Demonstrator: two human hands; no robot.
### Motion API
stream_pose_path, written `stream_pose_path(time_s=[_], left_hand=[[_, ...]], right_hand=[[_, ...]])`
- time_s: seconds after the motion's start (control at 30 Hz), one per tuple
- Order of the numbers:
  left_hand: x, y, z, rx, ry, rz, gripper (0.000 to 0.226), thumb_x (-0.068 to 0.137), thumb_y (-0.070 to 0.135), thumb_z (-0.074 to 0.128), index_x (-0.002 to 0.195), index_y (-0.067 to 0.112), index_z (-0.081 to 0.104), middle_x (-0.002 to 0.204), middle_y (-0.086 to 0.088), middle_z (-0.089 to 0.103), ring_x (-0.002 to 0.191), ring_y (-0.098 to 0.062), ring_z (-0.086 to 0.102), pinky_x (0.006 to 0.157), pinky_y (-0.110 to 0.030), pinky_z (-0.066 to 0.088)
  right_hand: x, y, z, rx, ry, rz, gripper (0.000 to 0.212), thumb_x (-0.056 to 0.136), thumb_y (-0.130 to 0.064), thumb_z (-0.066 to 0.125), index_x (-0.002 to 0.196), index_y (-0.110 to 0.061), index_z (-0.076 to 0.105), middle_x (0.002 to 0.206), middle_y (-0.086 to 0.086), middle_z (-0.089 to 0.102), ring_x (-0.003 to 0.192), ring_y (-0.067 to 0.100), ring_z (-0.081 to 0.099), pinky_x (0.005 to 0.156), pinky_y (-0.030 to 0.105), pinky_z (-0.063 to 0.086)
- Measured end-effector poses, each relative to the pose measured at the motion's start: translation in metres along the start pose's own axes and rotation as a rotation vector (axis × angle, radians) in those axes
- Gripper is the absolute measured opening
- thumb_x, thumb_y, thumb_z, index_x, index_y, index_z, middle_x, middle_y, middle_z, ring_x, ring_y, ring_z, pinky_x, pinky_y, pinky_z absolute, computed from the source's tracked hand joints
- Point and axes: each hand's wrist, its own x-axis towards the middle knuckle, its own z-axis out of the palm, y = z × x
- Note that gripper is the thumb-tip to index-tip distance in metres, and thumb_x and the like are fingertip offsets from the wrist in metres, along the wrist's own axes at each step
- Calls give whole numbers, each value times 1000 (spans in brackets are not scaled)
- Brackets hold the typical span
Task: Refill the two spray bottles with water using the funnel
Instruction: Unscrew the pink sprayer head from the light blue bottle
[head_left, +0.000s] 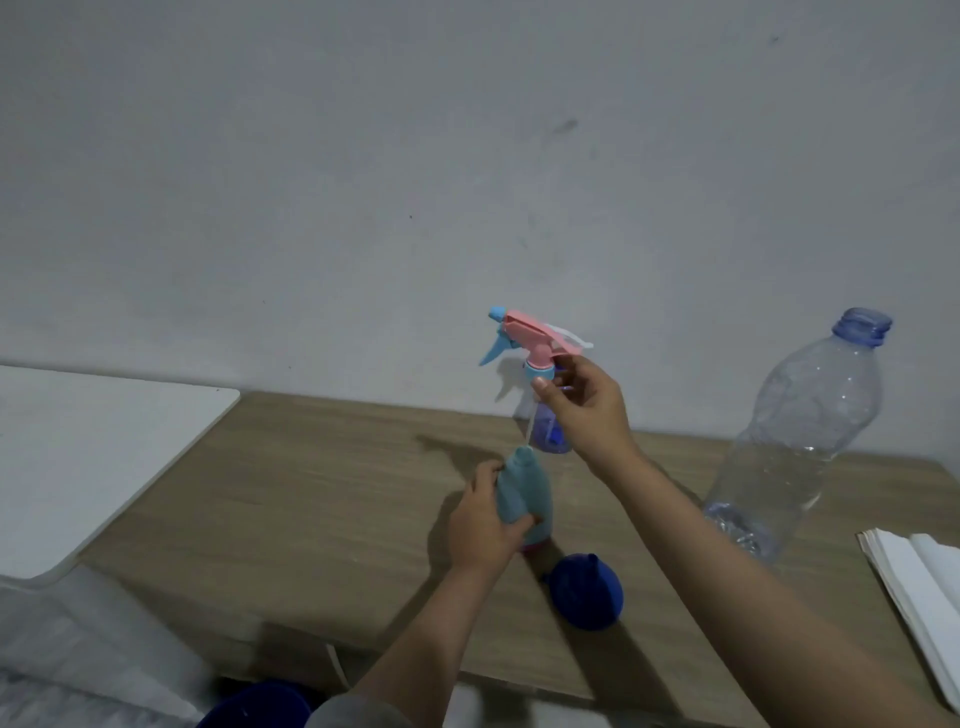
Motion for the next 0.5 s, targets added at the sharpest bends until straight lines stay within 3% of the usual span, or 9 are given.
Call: stream_pose_path(time_s=[0.13, 0.23, 0.37, 0.5], left_hand=[[-2, -1, -2, 2, 10, -5, 68, 67, 41, 80, 123, 31, 43, 120, 9, 58, 105, -15, 58, 73, -28, 46], [-2, -3, -1, -15, 18, 6, 71, 66, 40, 82, 126, 27, 45, 124, 7, 57, 107, -16, 57, 74, -26, 43], [-1, -5, 1, -29, 8, -14, 72, 67, 40, 82, 126, 23, 46, 124, 3, 57, 107, -17, 57, 74, -28, 44], [1, -8, 4, -25, 22, -11, 72, 66, 39, 83, 127, 23, 46, 123, 2, 57, 106, -20, 58, 76, -33, 49]], right_hand=[[15, -44, -24, -36, 19, -73, 19, 87, -14, 68, 100, -27, 64, 82, -2, 67, 76, 20, 67, 68, 20, 54], [18, -55, -48, -171, 21, -39, 14, 86, -20, 69, 96, -29, 66, 83, -8, 66, 76, 22, 70, 70, 27, 56], [3, -18, -76, -429, 21, 159, 14, 85, -24, 69, 94, -13, 71, 81, -2, 67, 76, 27, 69, 75, 38, 54], [-35, 51, -94, -519, 26, 431, 12, 85, -22, 66, 82, -11, 71, 64, 0, 65, 62, 22, 62, 63, 37, 51]])
